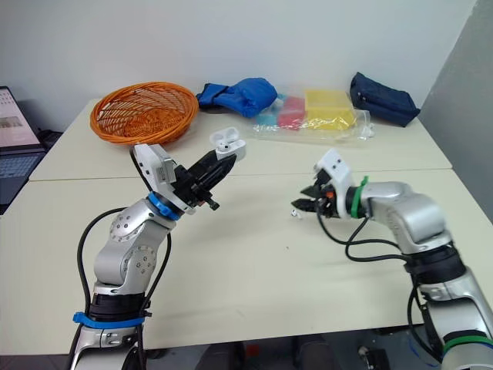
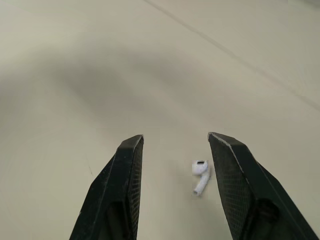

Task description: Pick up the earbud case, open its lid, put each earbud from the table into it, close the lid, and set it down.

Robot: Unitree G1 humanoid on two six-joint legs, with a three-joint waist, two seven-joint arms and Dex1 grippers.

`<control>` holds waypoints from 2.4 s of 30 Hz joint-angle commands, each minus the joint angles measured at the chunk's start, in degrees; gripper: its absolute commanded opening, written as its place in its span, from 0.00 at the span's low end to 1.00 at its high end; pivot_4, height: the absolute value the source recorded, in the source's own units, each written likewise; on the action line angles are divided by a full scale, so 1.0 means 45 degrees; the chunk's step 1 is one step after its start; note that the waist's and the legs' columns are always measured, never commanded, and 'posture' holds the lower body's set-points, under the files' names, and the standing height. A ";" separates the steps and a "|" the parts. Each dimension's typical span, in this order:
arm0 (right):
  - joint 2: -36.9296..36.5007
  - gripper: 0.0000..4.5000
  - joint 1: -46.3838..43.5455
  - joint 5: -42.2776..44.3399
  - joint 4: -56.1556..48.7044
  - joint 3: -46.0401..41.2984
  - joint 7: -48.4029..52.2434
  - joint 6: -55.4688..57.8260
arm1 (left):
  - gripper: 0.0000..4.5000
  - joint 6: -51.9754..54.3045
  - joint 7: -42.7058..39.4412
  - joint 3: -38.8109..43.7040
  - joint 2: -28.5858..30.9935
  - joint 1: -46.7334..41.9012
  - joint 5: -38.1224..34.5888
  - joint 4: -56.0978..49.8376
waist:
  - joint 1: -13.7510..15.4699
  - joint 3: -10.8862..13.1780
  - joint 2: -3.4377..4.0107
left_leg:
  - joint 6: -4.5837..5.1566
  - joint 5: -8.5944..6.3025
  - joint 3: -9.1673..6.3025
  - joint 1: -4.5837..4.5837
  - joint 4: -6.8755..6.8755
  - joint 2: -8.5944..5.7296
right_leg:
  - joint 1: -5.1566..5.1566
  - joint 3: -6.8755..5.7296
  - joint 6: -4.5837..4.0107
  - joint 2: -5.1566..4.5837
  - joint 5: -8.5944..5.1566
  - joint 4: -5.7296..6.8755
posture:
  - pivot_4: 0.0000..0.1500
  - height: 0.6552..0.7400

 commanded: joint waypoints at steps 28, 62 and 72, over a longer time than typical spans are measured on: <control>0.2055 0.09 0.0565 -0.4653 0.3387 0.0909 0.0146 -0.3250 | 0.17 -0.0164 0.0539 0.0064 0.0007 0.0038 -0.0028 -0.0826 | 0.0116 -0.0001 -0.0001 | 0.0000 0.0000 0.0000 0.0016 0.0007 0.0004 | 0.0010 -0.0008 -0.0005 0.0006 -0.0001 0.0018 | 1.00 1.00; -0.7169 0.09 0.3109 -0.8014 0.6841 0.0438 0.8192 -1.0785 | 0.17 0.0329 0.1023 0.0054 -0.0051 0.1250 -0.0202 -0.2163 | 0.0114 0.0013 -0.0003 | 0.0002 -0.0008 0.0048 0.0226 0.0028 -0.0034 | 0.0219 0.0042 -0.0038 -0.0044 -0.0031 -0.0026 | 1.00 1.00; -0.7344 0.47 0.3802 -0.7650 0.5964 -0.0175 0.8519 -0.9895 | 0.17 0.0335 0.0882 -0.0050 -0.0050 0.1155 -0.0287 -0.2032 | 0.0144 0.0002 -0.0020 | 0.0002 -0.0008 0.0040 0.0229 0.0024 -0.0038 | 0.0241 0.0027 -0.0037 -0.0056 -0.0031 -0.0041 | 1.00 1.00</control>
